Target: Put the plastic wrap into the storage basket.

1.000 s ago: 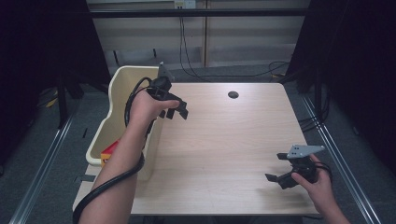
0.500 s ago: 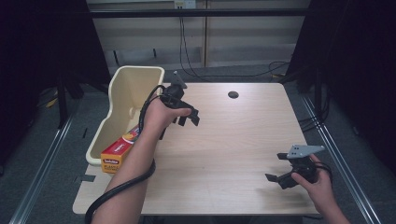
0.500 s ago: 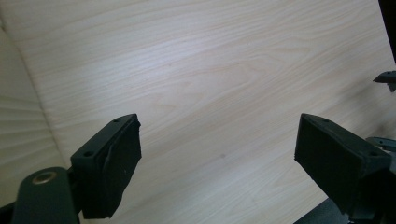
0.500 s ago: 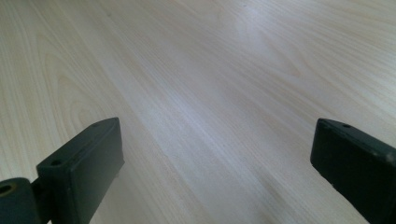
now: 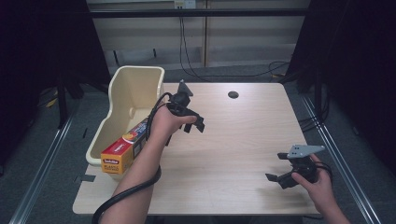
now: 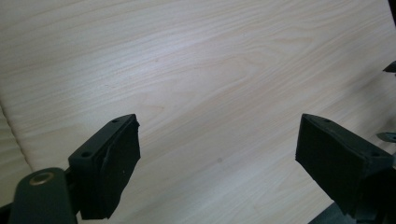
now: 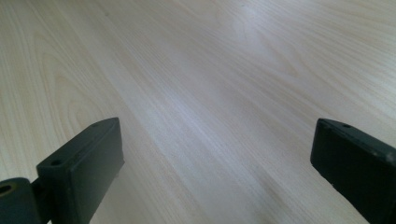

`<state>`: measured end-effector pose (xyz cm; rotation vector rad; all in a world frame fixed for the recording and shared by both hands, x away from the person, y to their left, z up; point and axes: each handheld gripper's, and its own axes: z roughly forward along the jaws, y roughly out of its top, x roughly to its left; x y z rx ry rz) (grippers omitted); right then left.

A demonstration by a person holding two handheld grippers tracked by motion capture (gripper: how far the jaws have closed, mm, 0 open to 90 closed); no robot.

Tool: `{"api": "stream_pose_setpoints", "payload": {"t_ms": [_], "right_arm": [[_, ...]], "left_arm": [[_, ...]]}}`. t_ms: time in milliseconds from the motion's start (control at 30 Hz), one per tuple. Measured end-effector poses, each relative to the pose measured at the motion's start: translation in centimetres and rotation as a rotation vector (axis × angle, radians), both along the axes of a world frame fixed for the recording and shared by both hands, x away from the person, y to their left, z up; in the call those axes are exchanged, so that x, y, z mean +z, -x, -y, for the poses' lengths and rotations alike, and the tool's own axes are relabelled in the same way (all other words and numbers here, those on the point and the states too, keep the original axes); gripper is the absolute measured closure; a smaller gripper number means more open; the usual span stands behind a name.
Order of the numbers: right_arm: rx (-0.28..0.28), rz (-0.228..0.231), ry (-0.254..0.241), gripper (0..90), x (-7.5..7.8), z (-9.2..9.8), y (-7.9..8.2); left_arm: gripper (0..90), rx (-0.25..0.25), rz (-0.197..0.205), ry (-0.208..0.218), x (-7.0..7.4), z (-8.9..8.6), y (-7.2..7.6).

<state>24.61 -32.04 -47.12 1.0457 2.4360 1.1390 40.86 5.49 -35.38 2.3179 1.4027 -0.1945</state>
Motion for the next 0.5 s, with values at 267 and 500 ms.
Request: {"api": "stream_pose_setpoints", "payload": {"t_ms": [267,500], "right_arm": [[-0.002,-0.004,0.003,2.4,0.0,0.0,0.0],[-0.001,-0.003,0.004,2.4,0.0,0.0,0.0]], "left_arm": [[13.4,-0.01,-0.01,0.007,-1.6,0.1,0.1],[13.3,-0.03,-0.012,0.014,-2.6,0.4,0.6]]}}
